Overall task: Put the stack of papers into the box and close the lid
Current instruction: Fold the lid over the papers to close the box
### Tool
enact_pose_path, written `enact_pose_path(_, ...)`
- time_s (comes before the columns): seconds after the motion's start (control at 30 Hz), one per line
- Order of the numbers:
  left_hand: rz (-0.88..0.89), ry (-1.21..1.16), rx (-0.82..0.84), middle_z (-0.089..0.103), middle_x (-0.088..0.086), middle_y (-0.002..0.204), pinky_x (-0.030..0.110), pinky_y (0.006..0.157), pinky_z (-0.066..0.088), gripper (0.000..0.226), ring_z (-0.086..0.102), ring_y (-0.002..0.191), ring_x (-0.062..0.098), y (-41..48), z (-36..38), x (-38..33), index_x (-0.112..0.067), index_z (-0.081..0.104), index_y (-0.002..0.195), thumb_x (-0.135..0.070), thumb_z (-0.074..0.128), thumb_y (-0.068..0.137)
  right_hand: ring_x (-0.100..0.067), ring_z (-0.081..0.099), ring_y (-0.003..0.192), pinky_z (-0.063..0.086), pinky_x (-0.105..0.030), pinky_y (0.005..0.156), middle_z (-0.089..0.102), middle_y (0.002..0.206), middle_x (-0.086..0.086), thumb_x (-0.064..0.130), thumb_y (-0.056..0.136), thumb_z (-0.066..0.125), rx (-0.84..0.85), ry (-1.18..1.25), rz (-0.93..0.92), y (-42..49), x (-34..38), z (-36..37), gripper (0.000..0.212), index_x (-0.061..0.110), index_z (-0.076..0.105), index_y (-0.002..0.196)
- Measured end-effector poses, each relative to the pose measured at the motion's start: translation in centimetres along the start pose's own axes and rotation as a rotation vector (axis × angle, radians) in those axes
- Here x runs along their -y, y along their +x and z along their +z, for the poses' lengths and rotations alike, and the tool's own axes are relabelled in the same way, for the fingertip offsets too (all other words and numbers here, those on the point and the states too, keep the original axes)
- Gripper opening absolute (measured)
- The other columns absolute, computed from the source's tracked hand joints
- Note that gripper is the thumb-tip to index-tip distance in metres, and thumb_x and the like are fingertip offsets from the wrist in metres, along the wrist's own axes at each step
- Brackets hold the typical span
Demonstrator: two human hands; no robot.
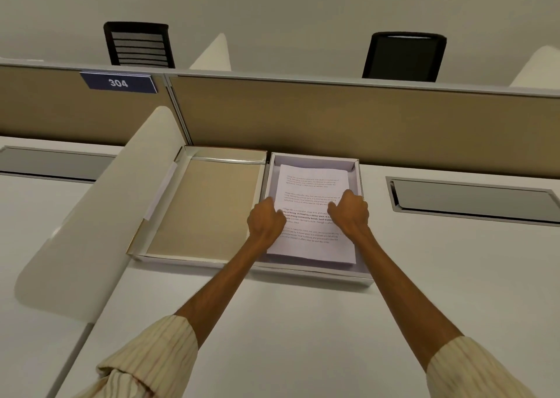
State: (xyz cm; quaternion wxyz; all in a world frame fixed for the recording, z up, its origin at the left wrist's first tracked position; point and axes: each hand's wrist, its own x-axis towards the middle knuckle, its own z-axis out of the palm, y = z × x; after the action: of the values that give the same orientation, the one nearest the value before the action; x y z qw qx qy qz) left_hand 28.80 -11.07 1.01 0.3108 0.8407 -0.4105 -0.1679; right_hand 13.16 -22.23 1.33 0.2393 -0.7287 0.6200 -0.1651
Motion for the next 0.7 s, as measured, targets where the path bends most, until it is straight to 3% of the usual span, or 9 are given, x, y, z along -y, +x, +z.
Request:
enact_pose_path(0.07, -0.043, 0.001, -0.056, 0.069, 0.014, 0.121, 0.033, 0.084, 0.054, 0.031, 0.069, 0.103, 0.031, -0.4, -2.1, 0.6, -0.005, 0.062, 0.121, -0.019, 0.057, 0.094, -0.018, 0.061, 0.074, 0.038, -0.018, 0.056, 0.070, 0.106, -0.012, 0.032, 0.090, 0.062, 0.003, 0.003, -0.048, -1.0, 1.8, -0.1, 0.033, 0.005, 0.059, 0.110)
enact_pose_path(0.2, -0.107, 0.019, -0.168, 0.070, 0.014, 0.117, 0.035, 0.087, 0.055, 0.028, 0.069, 0.101, 0.029, -2.6, -7.1, 4.1, -0.005, 0.062, 0.120, -0.013, 0.057, 0.094, -0.029, 0.065, 0.105, 0.047, -0.029, 0.078, 0.065, 0.124, -0.011, 0.034, 0.091, 0.061, 0.073, 0.055, -0.169, -4.6, 7.0, 1.1, 0.045, 0.007, 0.055, 0.126)
enact_pose_path(0.37, -0.145, 0.032, -0.192, 0.070, 0.014, 0.118, 0.037, 0.090, 0.054, 0.029, 0.068, 0.105, 0.029, -3.2, -8.9, 7.0, -0.005, 0.063, 0.120, -0.010, 0.055, 0.093, -0.032, 0.061, 0.116, 0.049, -0.038, 0.094, 0.061, 0.131, -0.012, 0.035, 0.089, 0.063, 0.206, 0.121, -0.231, -6.5, 9.4, 3.2, 0.051, 0.009, 0.053, 0.131)
enact_pose_path(0.5, -0.132, 0.128, -0.160, 0.066, 0.012, 0.123, 0.039, 0.097, 0.048, 0.032, 0.062, 0.113, 0.028, -3.3, -9.2, 9.0, -0.007, 0.060, 0.123, -0.011, 0.054, 0.091, -0.030, 0.051, 0.128, 0.042, -0.041, 0.104, 0.051, 0.143, -0.010, 0.040, 0.087, 0.066, 0.364, 0.087, -0.365, -7.4, 9.6, 4.6, 0.059, 0.012, 0.048, 0.135)
enact_pose_path(0.7, -0.222, 0.368, -0.134, 0.066, 0.011, 0.121, 0.039, 0.098, 0.040, 0.032, 0.060, 0.113, 0.029, -4.9, -10.4, 14.0, -0.011, 0.065, 0.120, -0.016, 0.057, 0.089, -0.025, 0.044, 0.131, 0.038, -0.040, 0.107, 0.044, 0.145, -0.007, 0.047, 0.080, 0.071, 0.560, -0.007, -0.570, -10.3, 11.0, 8.0, 0.062, 0.015, 0.053, 0.130)
